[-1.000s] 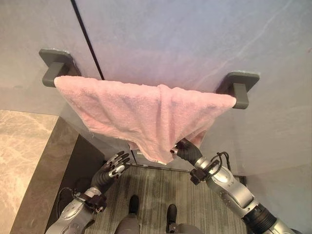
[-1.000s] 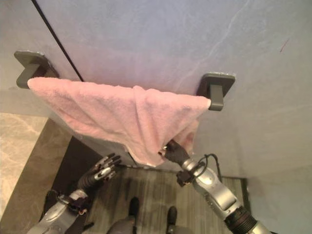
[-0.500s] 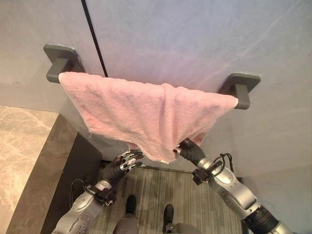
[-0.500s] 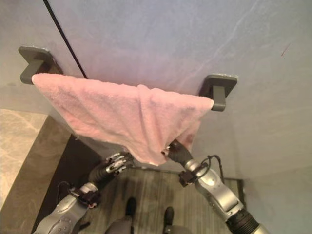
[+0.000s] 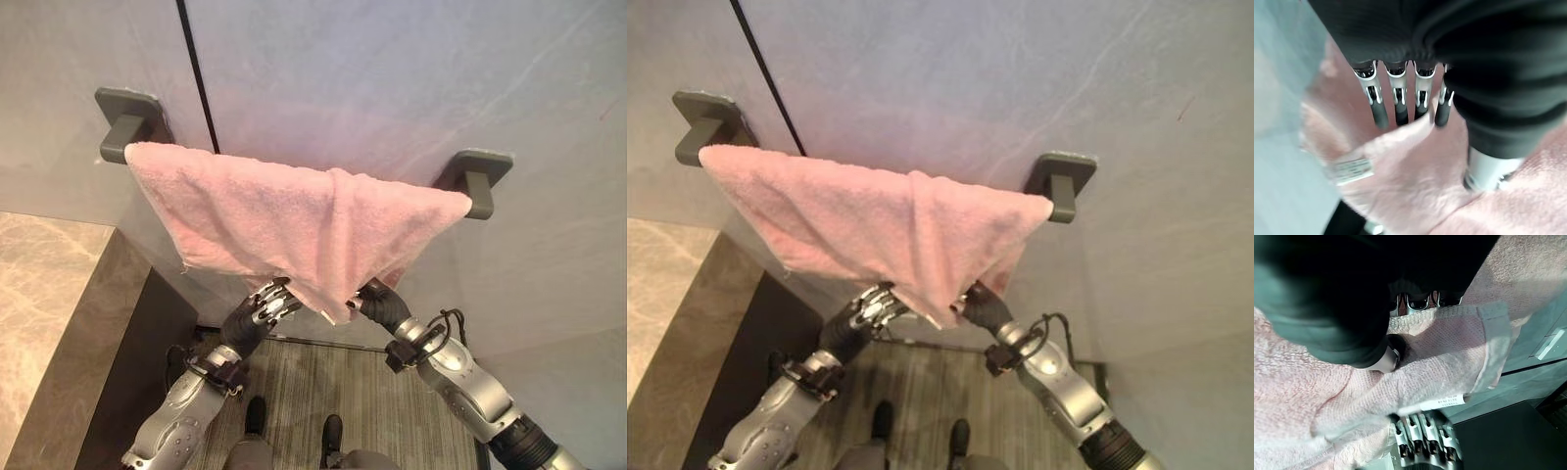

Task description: Put brush and paste in cup on sink, flatten towel.

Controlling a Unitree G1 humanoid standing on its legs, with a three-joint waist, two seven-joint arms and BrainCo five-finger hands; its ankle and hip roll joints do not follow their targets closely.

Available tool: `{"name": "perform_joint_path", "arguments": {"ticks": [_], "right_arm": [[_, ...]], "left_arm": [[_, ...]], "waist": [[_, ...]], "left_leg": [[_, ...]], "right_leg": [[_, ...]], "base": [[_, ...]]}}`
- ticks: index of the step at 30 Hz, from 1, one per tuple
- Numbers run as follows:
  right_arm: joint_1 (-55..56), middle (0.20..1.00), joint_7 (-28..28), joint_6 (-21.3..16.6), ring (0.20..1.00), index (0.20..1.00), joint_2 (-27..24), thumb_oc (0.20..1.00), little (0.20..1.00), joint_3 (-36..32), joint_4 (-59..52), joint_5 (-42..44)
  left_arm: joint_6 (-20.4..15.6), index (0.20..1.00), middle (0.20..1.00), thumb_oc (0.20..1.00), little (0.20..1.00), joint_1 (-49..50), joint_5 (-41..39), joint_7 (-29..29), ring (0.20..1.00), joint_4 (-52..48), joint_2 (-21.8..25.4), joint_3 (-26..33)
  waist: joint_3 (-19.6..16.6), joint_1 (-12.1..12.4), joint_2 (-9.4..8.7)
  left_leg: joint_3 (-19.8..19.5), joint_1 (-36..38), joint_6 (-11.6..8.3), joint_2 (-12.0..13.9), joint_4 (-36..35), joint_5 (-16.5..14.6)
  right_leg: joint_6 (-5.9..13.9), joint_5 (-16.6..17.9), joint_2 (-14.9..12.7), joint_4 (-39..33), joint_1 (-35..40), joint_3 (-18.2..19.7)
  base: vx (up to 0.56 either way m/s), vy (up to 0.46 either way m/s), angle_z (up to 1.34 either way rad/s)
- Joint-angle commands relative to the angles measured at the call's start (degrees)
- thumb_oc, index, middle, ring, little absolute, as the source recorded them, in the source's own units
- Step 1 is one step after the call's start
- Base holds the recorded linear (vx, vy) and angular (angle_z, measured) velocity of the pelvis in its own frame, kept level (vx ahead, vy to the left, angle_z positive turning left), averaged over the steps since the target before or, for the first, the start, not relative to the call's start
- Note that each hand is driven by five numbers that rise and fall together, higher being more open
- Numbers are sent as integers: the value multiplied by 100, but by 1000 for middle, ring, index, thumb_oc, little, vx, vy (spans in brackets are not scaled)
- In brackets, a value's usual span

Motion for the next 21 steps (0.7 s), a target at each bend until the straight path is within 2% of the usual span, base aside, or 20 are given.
{"name": "perform_joint_path", "arguments": {"ticks": [1,11,21], "right_arm": [[141,200,-65,-362,200,200,44,200,200,20,-479,119],[147,200,-81,-357,200,200,9,200,200,-24,-518,178],[127,200,-132,-341,200,200,-66,200,200,-68,-297,57]], "left_arm": [[-444,200,200,200,200,-24,10,144,200,-68,-70,92],[-364,200,200,200,200,10,397,150,200,317,-70,-55],[-201,200,200,200,200,-69,886,1,200,970,-38,-472]], "waist": [[-429,21,-79],[-404,4,-84],[-403,-77,-13]], "left_leg": [[179,-147,-321,628,25,150],[189,-169,-348,676,25,178],[192,-259,-441,791,25,262]], "right_leg": [[658,3,-646,276,-147,278],[645,-12,-596,263,-159,293],[612,-16,-479,190,-178,297]], "base": [[0,0,0],[0,0,0],[-11,-24,0]]}}
